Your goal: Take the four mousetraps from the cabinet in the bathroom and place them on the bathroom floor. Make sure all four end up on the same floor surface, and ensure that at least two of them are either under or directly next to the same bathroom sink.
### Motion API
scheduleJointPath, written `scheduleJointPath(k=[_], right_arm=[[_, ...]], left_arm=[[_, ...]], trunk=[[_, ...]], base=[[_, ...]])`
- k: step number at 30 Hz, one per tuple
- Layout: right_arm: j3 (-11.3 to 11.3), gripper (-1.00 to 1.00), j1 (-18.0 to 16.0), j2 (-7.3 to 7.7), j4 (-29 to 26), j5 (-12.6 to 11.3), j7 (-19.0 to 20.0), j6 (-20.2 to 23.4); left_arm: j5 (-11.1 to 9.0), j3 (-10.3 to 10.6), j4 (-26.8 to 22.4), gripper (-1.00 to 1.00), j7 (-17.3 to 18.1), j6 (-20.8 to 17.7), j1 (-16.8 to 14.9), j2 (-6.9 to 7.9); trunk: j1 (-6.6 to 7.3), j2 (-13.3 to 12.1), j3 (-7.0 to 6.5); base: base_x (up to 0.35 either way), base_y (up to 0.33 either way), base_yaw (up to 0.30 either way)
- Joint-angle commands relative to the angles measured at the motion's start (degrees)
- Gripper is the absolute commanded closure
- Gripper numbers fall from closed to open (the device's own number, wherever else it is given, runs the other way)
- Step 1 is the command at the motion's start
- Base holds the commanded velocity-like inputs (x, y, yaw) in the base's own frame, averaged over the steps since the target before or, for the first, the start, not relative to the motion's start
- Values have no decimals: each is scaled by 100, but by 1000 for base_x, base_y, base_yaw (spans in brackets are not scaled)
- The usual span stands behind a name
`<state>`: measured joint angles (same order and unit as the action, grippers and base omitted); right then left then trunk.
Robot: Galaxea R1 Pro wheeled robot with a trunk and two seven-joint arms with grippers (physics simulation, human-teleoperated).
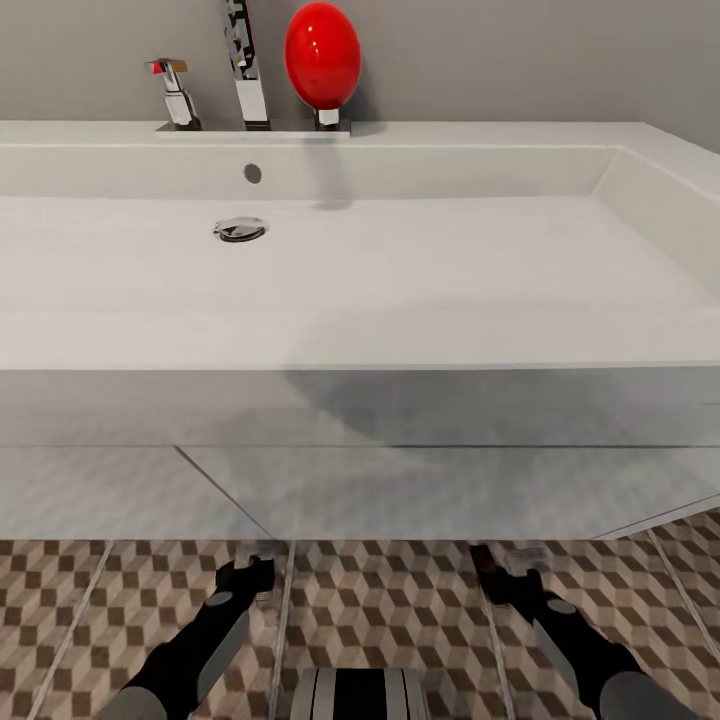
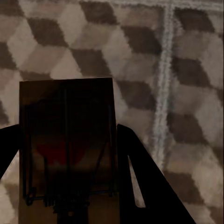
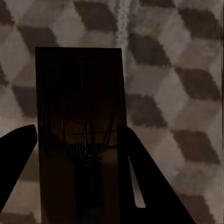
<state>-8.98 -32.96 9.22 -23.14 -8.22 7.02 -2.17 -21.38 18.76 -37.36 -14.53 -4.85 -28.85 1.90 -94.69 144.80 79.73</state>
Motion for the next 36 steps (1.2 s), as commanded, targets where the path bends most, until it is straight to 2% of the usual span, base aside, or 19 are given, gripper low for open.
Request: scheduleJointPath(k=[1, 4, 9, 16, 36], right_arm=[[0, 100, 0, 0, -23, -2, -2, -23], [2, 100, 0, 7, -140, -14, -25, -87], [2, 100, 0, 7, -182, -20, -157, -105], [2, 100, 0, 2, -183, -29, -205, -108], [2, 100, 0, 1, -173, -22, -209, -109]], left_arm=[[18, 0, -59, 100, -10, -16, 1, 6], [19, -9, -258, 100, -7, -154, 0, 30], [28, -12, -288, 100, -7, -258, 2, -8], [33, -18, -289, 100, -14, -250, 2, 26], [32, -12, -289, 100, -16, -252, 1, -4]], trunk=[[0, 0, 0], [0, 0, 0], [0, 0, 0], [0, 0, 0], [0, 0, 0]], base=[[0, 0, 0], [0, 0, 0], [0, 0, 0], [0, 0, 0], [0, 0, 0]])
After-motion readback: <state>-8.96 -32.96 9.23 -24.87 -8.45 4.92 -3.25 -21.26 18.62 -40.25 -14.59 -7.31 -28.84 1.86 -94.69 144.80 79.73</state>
